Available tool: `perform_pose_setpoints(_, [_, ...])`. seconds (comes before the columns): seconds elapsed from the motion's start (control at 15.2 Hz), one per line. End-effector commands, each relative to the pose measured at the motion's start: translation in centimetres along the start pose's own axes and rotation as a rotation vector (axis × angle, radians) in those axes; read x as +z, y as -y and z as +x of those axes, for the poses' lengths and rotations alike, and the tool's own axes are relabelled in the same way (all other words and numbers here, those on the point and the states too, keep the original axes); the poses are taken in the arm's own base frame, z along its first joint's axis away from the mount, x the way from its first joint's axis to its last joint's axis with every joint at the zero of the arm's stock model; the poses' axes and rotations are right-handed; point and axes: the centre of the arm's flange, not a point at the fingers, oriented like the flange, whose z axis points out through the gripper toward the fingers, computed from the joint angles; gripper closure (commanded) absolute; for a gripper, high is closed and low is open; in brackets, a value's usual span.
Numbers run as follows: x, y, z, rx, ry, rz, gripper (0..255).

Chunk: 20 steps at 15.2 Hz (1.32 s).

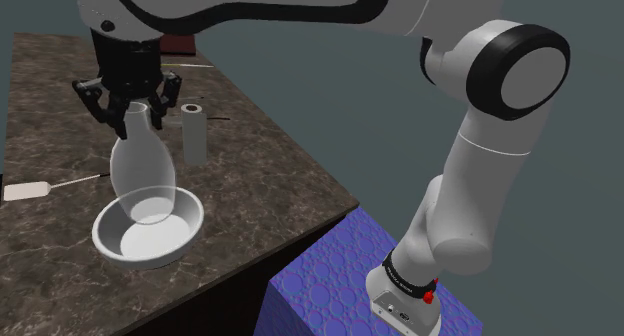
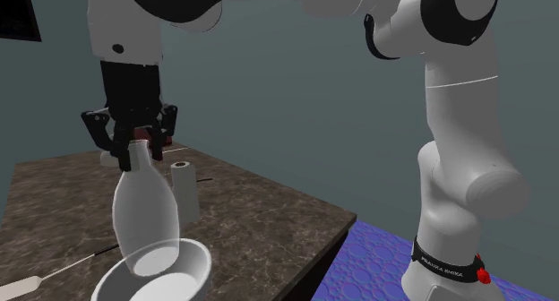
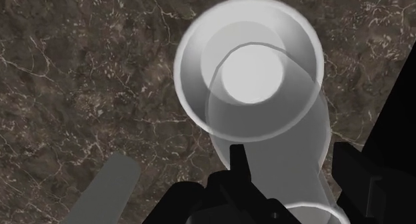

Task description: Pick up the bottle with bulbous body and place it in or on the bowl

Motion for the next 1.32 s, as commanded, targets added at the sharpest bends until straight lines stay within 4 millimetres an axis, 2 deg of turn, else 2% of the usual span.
perform_pose_setpoints(0.0, [1.0, 0.0, -0.2, 0.000, -0.001, 0.001, 255])
perform_pose_setpoints(0.33, [3.7, 0.0, -0.5, 0.000, -0.001, 0.001, 255])
perform_pose_setpoints(0.86, [3.7, 0.0, -0.5, 0.000, -0.001, 0.001, 255])
perform_pose_setpoints(0.92, [3.7, 0.0, -0.5, 0.000, -0.001, 0.001, 0])
perform_pose_setpoints(1.25, [3.7, 0.0, -0.5, 0.000, -0.001, 0.001, 0])
